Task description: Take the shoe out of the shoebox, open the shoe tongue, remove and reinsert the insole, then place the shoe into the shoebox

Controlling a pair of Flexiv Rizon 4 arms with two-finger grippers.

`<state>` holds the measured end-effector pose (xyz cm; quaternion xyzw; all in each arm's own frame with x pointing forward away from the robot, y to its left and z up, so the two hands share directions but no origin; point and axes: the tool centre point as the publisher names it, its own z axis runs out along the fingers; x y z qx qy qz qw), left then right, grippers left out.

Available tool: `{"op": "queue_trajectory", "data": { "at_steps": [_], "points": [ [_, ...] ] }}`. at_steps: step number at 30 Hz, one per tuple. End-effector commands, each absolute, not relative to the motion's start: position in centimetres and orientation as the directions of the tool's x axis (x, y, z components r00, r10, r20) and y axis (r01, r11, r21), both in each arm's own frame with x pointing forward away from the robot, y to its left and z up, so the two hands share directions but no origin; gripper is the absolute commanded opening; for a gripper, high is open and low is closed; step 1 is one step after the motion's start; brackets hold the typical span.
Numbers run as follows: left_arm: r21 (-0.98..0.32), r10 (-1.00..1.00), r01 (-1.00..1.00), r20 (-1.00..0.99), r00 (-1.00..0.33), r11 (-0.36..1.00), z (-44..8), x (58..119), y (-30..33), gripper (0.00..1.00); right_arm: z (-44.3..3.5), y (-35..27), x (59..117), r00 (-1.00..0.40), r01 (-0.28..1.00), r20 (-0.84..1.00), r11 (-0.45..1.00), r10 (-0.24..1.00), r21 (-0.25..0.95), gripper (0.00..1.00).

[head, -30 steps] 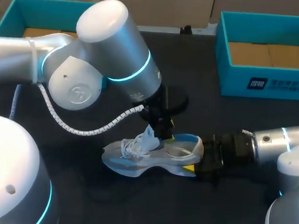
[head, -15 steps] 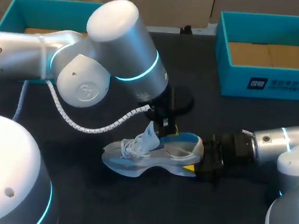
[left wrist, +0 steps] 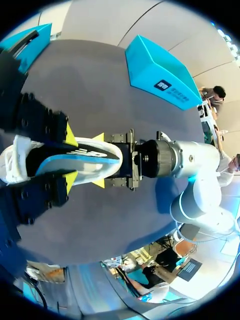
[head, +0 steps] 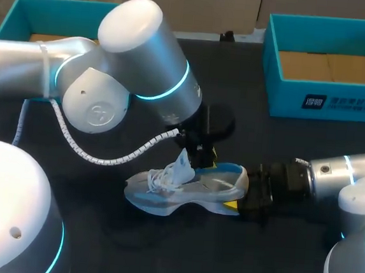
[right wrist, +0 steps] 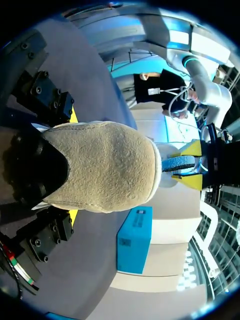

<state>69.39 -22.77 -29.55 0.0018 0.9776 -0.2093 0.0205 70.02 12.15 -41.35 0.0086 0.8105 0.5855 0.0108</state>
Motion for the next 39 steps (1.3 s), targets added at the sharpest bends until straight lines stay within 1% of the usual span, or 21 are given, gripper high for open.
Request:
{"op": "queue_trajectory", "data": {
  "at_steps": [1, 5, 10, 14, 24, 29, 32, 39],
  "points": [
    [-0.405, -0.001, 0.015, -0.04, -0.999, 0.914, -29.9, 69.4, -22.6, 0.46, -41.6, 12.4, 69.9, -1.0, 0.001, -0.008, 0.317, 0.027, 0.949, 0.0],
    [-0.4, 0.008, 0.022, -0.038, -0.999, 0.916, -30.5, 69.5, -22.7, 0.48, -41.6, 12.4, 69.9, -1.0, 0.001, -0.008, 0.317, 0.027, 0.949, 0.0],
    [-0.409, 0.017, 0.038, -0.054, -0.998, 0.912, -31.0, 69.7, -22.9, 0.46, -41.6, 12.4, 69.9, -1.0, 0.001, -0.008, 0.317, 0.027, 0.949, 0.0],
    [-0.407, 0.025, 0.049, -0.065, -0.998, 0.912, -31.5, 69.7, -23.0, 0.46, -41.6, 12.4, 69.9, -1.0, 0.001, -0.008, 0.317, 0.027, 0.949, 0.0],
    [-0.396, 0.023, 0.046, -0.062, -0.998, 0.917, -32.5, 70.3, -23.3, 0.51, -41.6, 12.4, 69.9, -1.0, 0.001, -0.008, 0.317, 0.027, 0.949, 0.0],
    [-0.386, 0.023, 0.048, -0.067, -0.997, 0.921, -33.0, 70.6, -23.5, 0.47, -41.6, 12.4, 69.9, -1.0, 0.001, -0.008, 0.317, 0.027, 0.949, 0.0],
    [-0.38, 0.027, 0.049, -0.064, -0.998, 0.924, -33.5, 70.7, -23.5, 0.43, -41.6, 12.4, 69.9, -1.0, 0.001, -0.008, 0.317, 0.027, 0.949, 0.0],
    [-0.385, 0.041, 0.054, -0.043, -0.998, 0.921, -34.2, 70.8, -23.4, 0.41, -41.6, 12.4, 69.9, -1.0, 0.001, -0.008, 0.317, 0.027, 0.949, 0.0]
  ]
}}
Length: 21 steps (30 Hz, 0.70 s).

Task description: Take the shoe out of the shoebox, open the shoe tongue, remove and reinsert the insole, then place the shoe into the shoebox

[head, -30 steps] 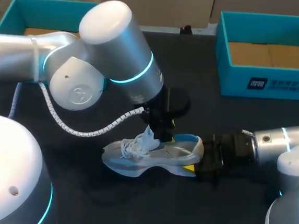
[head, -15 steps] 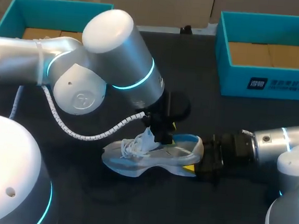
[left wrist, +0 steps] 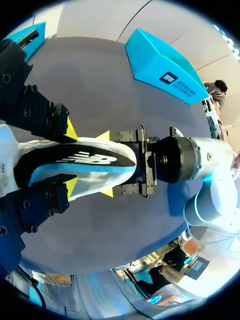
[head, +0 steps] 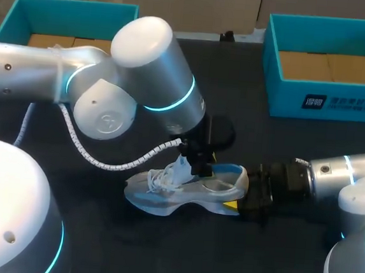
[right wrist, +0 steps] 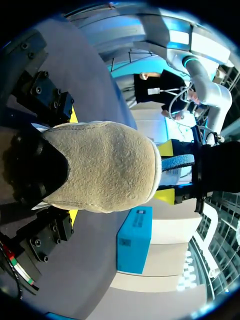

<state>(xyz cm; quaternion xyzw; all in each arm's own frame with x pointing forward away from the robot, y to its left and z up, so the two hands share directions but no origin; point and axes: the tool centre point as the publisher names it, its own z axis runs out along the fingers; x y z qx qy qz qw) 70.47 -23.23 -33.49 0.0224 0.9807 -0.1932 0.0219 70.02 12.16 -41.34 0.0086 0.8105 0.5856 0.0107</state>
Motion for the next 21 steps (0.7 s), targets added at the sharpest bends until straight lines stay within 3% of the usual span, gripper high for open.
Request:
{"op": "queue_trajectory", "data": {
  "at_steps": [1, 3, 5, 6, 21],
  "points": [
    [-0.385, 0.041, 0.054, -0.042, -0.998, 0.921, -34.3, 70.9, -23.4, 0.4, -41.6, 12.4, 69.9, -1.0, 0.001, -0.008, 0.317, 0.027, 0.949, 0.0],
    [-0.384, 0.041, 0.053, -0.039, -0.998, 0.922, -34.5, 71.0, -23.5, 0.35, -41.6, 12.4, 69.9, -1.0, 0.001, -0.008, 0.317, 0.027, 0.949, 0.0],
    [-0.385, 0.038, 0.047, -0.033, -0.999, 0.922, -34.6, 71.0, -23.6, 0.16, -41.6, 12.4, 69.9, -1.0, 0.001, -0.008, 0.317, 0.027, 0.949, 0.0],
    [-0.387, 0.037, 0.045, -0.03, -0.999, 0.921, -34.6, 71.1, -23.6, 0.0, -41.6, 12.4, 69.9, -1.0, 0.001, -0.008, 0.317, 0.027, 0.949, 0.0],
    [-0.437, -0.104, -0.061, -0.075, -0.992, 0.898, -33.1, 71.1, -24.3, 0.0, -41.6, 12.4, 69.9, -1.0, 0.001, -0.008, 0.317, 0.027, 0.949, 0.0]
  ]
}}
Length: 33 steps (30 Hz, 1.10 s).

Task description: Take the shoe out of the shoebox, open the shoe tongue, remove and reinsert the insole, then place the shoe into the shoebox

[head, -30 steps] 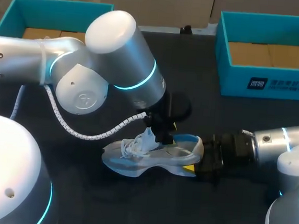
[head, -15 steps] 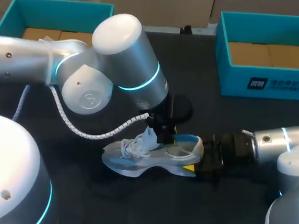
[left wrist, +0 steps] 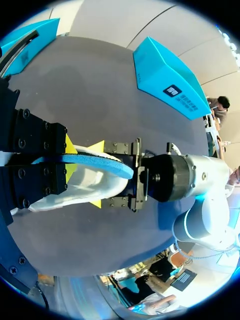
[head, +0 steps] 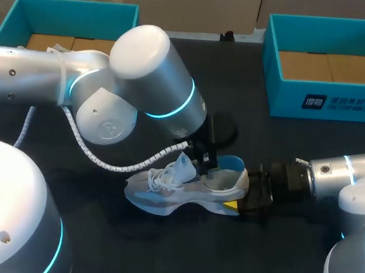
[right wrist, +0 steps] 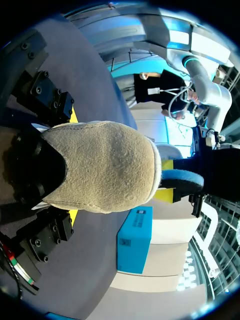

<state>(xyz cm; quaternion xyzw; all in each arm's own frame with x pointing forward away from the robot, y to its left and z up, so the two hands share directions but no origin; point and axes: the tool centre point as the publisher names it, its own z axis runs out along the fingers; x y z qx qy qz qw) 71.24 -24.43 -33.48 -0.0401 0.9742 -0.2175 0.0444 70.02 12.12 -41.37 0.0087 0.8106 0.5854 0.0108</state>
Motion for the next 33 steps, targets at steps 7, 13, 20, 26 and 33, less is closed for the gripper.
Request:
{"op": "queue_trajectory", "data": {
  "at_steps": [7, 13, 20, 26, 33],
  "points": [
    [-0.457, -0.138, -0.087, -0.078, -0.987, 0.885, -32.4, 71.5, -24.9, 0.0, -41.6, 12.4, 69.9, -1.0, 0.001, -0.008, 0.317, 0.027, 0.949, 0.0],
    [-0.456, -0.135, -0.086, -0.076, -0.988, 0.886, -32.5, 71.3, -25.5, 0.0, -41.6, 12.4, 69.9, -1.0, 0.001, -0.008, 0.317, 0.027, 0.949, 0.0],
    [-0.447, -0.117, -0.07, -0.078, -0.99, 0.892, -32.9, 71.0, -25.5, 0.27, -41.6, 12.4, 69.9, -1.0, 0.001, -0.008, 0.317, 0.027, 0.949, 0.0],
    [-0.453, -0.111, -0.065, -0.076, -0.991, 0.889, -33.1, 71.0, -25.3, 0.36, -41.6, 12.4, 69.9, -1.0, 0.001, -0.008, 0.317, 0.027, 0.949, 0.0],
    [-0.485, -0.089, -0.051, -0.057, -0.994, 0.873, -33.4, 70.7, -24.9, 0.36, -41.6, 12.4, 69.9, -1.0, 0.001, -0.008, 0.317, 0.027, 0.949, 0.0]
  ]
}}
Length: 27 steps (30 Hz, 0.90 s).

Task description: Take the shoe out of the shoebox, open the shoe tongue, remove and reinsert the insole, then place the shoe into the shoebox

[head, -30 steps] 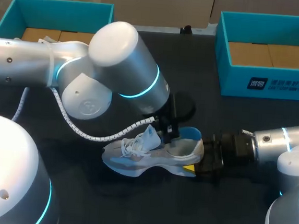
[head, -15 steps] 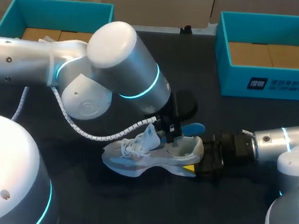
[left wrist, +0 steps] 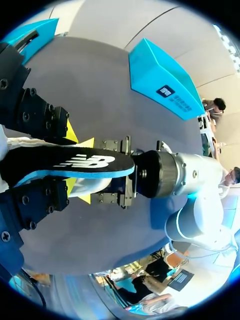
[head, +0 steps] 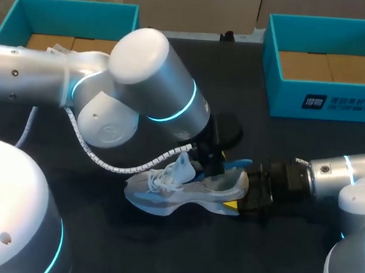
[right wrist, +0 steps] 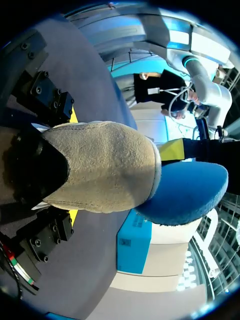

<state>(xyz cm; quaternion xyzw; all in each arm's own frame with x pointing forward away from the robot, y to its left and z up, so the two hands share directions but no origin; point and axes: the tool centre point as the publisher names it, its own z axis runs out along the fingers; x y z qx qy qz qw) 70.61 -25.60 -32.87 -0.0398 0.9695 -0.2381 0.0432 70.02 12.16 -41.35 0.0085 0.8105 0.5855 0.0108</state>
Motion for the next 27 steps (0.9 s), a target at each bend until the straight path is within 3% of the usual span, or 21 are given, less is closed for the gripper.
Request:
{"op": "queue_trajectory", "data": {
  "at_steps": [1, 9, 13, 14, 15, 27],
  "points": [
    [-0.486, -0.089, -0.05, -0.057, -0.994, 0.872, -33.5, 70.6, -24.9, 0.35, -41.6, 12.4, 69.9, -1.0, 0.001, -0.008, 0.317, 0.027, 0.949, 0.0],
    [-0.492, -0.084, -0.046, -0.055, -0.995, 0.87, -34.1, 70.6, -24.9, 0.33, -41.6, 12.4, 69.9, -1.0, 0.001, -0.008, 0.317, 0.027, 0.949, 0.0],
    [-0.497, -0.086, -0.049, -0.052, -0.995, 0.866, -34.1, 70.6, -24.9, 0.19, -41.6, 12.4, 69.9, -1.0, 0.001, -0.008, 0.317, 0.027, 0.949, 0.0],
    [-0.501, -0.086, -0.049, -0.05, -0.995, 0.864, -34.1, 70.5, -24.9, 0.05, -41.6, 12.4, 69.9, -1.0, 0.001, -0.008, 0.317, 0.027, 0.949, 0.0],
    [-0.502, -0.086, -0.05, -0.048, -0.995, 0.863, -34.0, 70.6, -25.0, 0.0, -41.6, 12.4, 69.9, -1.0, 0.001, -0.008, 0.317, 0.027, 0.949, 0.0],
    [-0.535, -0.105, -0.09, 0.002, -0.994, 0.84, -31.8, 71.2, -26.6, 0.0, -41.6, 12.4, 69.9, -1.0, 0.001, -0.008, 0.317, 0.027, 0.949, 0.0]
  ]
}}
